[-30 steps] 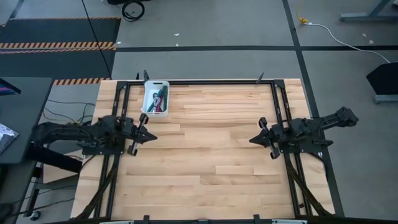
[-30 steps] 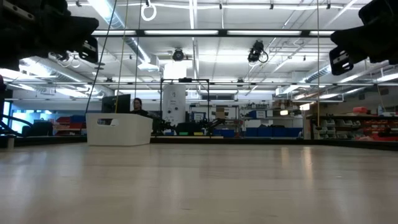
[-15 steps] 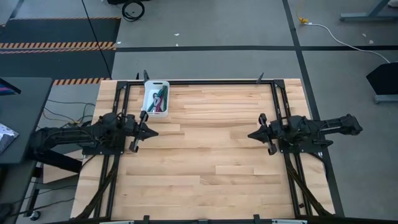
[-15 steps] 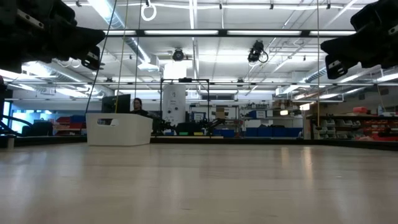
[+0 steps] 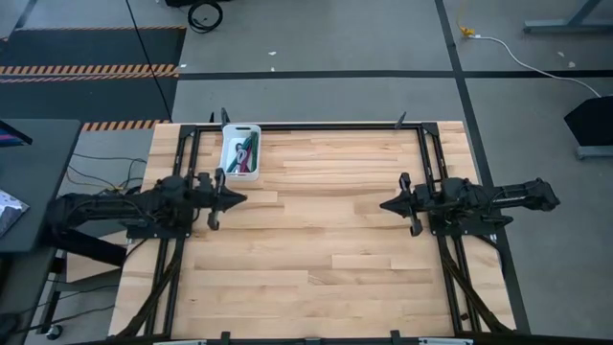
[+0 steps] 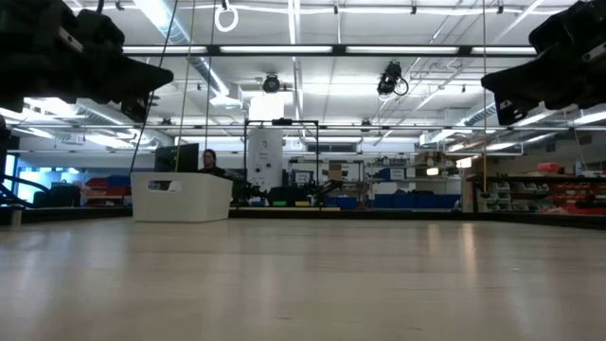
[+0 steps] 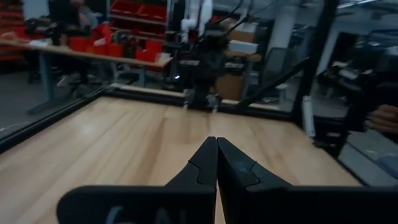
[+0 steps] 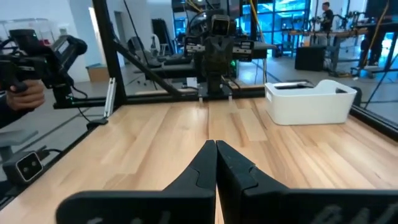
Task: Pick and place USB-C Cables
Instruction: Return to Home Position
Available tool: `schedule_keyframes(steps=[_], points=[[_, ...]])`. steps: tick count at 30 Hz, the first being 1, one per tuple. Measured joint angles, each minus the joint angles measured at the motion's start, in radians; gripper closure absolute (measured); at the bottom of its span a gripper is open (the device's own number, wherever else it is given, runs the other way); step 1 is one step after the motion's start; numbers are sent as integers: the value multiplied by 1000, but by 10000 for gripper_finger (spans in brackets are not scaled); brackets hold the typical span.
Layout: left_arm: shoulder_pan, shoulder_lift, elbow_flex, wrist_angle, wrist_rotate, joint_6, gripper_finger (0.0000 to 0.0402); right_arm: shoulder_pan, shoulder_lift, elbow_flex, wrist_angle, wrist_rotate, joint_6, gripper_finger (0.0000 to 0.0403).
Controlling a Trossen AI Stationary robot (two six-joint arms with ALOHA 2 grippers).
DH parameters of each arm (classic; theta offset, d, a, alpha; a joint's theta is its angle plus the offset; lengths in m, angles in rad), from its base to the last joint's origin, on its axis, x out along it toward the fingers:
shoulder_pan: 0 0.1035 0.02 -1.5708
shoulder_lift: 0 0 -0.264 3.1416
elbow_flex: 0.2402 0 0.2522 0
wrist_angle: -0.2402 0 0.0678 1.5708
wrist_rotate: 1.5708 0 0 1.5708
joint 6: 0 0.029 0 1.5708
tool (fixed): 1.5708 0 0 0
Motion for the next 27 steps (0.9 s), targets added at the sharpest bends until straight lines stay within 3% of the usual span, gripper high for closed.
schedule_keyframes(steps=[6, 12, 27], points=[[-62, 1, 0, -23, -1, 0, 396, 0, 0, 0, 1, -26, 11, 397], [-71, 1, 0, -108, -96, 2, 396, 1, 0, 0, 1, -26, 50, 396], [-70, 1, 0, -112, -97, 53, 369, 1, 0, 0, -1, -26, 30, 396]])
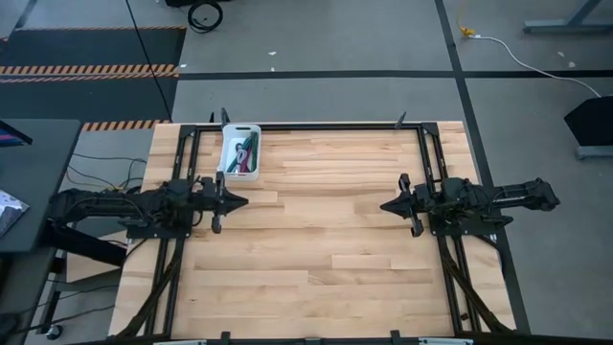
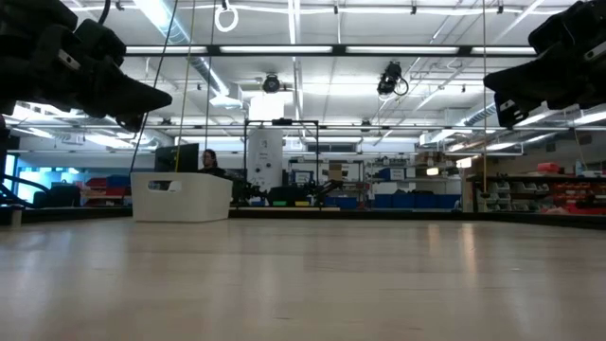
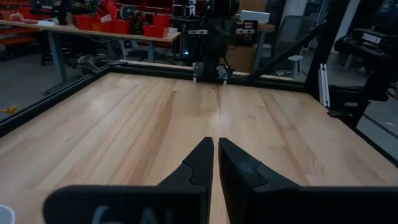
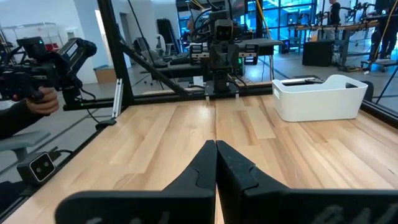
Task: Pick and place USB-C Cables
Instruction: Return to Home Position
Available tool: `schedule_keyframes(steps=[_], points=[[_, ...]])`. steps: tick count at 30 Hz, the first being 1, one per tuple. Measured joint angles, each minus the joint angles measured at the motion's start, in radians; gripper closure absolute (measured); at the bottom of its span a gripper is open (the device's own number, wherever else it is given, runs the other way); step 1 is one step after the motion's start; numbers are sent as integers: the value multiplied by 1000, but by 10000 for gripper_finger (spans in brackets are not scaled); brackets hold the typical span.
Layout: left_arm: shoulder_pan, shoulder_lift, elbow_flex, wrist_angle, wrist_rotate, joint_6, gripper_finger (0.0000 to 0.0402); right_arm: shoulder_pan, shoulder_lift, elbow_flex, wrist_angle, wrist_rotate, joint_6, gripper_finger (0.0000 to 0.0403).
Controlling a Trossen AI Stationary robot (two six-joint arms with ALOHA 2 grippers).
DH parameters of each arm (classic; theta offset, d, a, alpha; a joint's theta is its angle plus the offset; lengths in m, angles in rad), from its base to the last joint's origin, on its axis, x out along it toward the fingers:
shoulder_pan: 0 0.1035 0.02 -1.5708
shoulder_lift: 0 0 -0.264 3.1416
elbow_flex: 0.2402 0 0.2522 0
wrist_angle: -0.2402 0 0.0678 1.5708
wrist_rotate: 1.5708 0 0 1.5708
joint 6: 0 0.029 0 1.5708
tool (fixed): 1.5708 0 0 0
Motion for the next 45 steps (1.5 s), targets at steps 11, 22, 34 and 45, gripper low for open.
schedule_keyframes(steps=[11, 22, 34, 45], points=[[0, 0, 0, 0, 0, -19, 370, 0, 0, 0, 0, 0, 0, 396], [0, 0, 0, 1, 0, -19, 372, 0, 0, 0, 0, 0, 0, 396], [0, 0, 0, 1, 0, -19, 371, 0, 0, 0, 0, 0, 0, 395], [0, 0, 0, 1, 0, -20, 373, 0, 0, 0, 0, 0, 0, 395]])
